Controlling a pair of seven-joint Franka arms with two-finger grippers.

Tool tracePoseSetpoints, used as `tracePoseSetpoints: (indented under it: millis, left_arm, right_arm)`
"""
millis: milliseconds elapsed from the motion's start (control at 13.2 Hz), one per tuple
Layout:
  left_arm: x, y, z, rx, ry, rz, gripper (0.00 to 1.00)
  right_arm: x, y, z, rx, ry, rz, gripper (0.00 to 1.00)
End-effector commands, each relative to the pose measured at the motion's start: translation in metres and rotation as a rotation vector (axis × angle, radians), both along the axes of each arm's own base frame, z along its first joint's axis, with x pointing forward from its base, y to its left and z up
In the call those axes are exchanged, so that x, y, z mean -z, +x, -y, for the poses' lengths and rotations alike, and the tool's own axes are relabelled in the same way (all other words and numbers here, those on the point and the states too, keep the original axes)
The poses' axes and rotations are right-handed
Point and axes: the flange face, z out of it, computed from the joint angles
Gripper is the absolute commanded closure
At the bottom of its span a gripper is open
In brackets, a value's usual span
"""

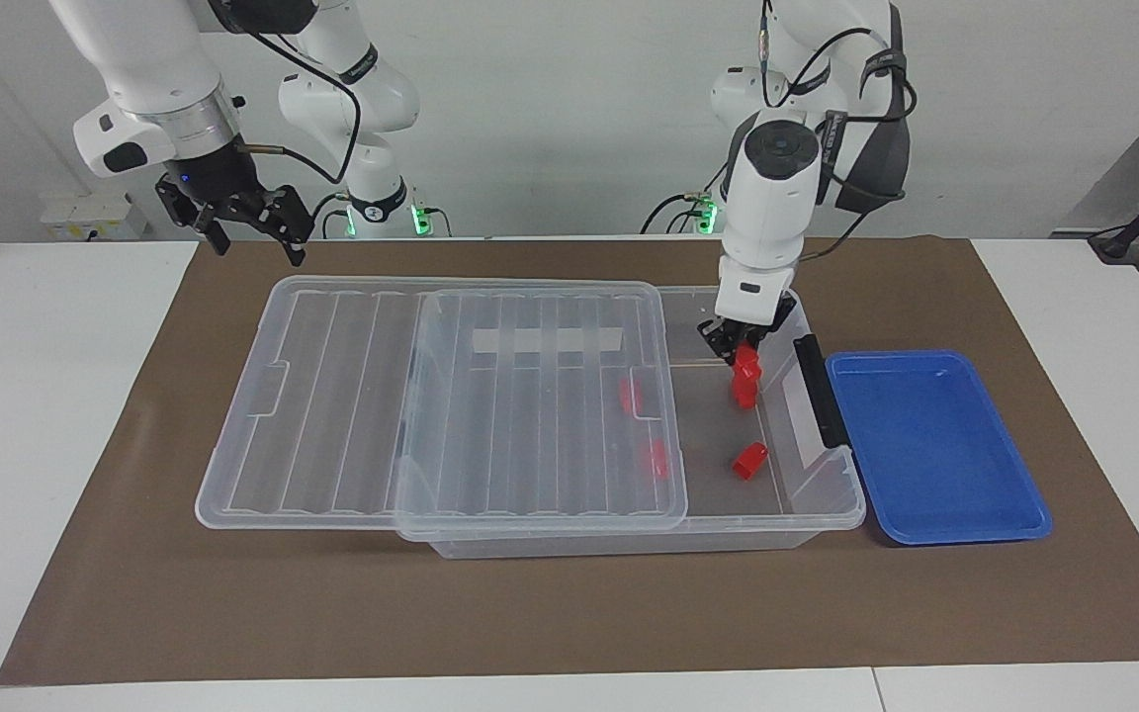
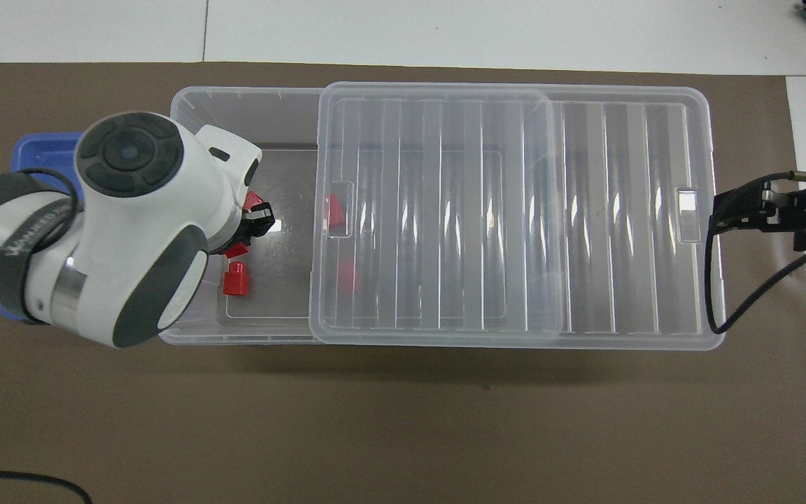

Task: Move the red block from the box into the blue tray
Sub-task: 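Grasp a red block with the left gripper and lift it out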

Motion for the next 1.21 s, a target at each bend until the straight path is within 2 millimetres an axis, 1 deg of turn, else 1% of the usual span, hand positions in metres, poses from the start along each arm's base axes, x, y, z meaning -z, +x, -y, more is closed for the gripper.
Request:
tracePoseSetpoints:
  millis: [0,75,151,226,302,377,453,528,604,679,755,830,906,981,1057,1132]
  left_arm:
    - [-0.039,0.019,-0.073,0.102,-0.044,-0.074,1.00]
    - [-0.048,0.021,-0.106,0.155,-0.053,-0.069,1.00]
    - [-0.050,0.024,-0.137,0.207,-0.060,-0.079,1.00]
    - [-0.051,0.026,-0.162,0.250,-0.066,-0.084,1.00]
    - [-0.046,0.028,-0.187,0.281,-0.071,-0.085,1.00]
    - [-0.043,0.028,-0.205,0.309,-0.074,-0.072,1.00]
    - [-0.034,0.029,-0.220,0.327,-0.073,-0.053,1.00]
    - [-0.020,0.025,-0.234,0.345,-0.070,-0.022,1.00]
    - [0.001,0.021,-0.249,0.360,-0.065,0.008,1.00]
    - [0.018,0.020,-0.261,0.375,-0.058,0.036,1.00]
    - [0.033,0.021,-0.268,0.401,-0.052,0.054,1.00]
    - [0.043,0.024,-0.277,0.426,-0.047,0.064,1.00]
    - [0.057,0.025,-0.288,0.450,-0.043,0.067,1.00]
    - [0.067,0.025,-0.295,0.466,-0.036,0.083,1.00]
    - [0.082,0.021,-0.299,0.464,-0.033,0.093,1.00]
    - [0.097,0.017,-0.298,0.466,-0.028,0.109,1.00]
  right_arm:
    - [0.000,-0.007,0.002,0.011,0.017,0.003,0.00]
    - [0.000,-0.007,0.002,0.011,0.017,0.003,0.00]
    - [0.000,-0.007,0.002,0.011,0.017,0.003,0.00]
    - [0.000,-0.007,0.003,0.013,0.017,0.003,0.00]
    - [-0.001,-0.008,0.003,0.015,0.017,0.003,0.00]
    - [-0.003,-0.010,0.004,0.016,0.017,0.001,0.00]
    - [-0.004,-0.010,0.008,0.022,0.017,0.009,0.00]
    - [-0.005,-0.009,0.018,0.039,0.017,0.014,0.00]
    - [-0.005,-0.008,0.021,0.042,0.017,0.021,0.01]
    - [-0.005,-0.006,0.026,0.036,0.018,0.036,0.02]
    - [-0.003,-0.004,0.037,0.034,0.017,0.044,0.07]
    - [0.001,-0.003,0.045,0.025,0.017,0.047,0.16]
    - [0.007,-0.002,0.055,0.019,0.016,0.049,0.25]
    - [0.016,0.000,0.067,0.030,0.015,0.052,0.35]
    - [0.025,0.002,0.078,0.032,0.013,0.063,0.43]
    - [0.035,0.003,0.087,0.020,0.011,0.075,0.65]
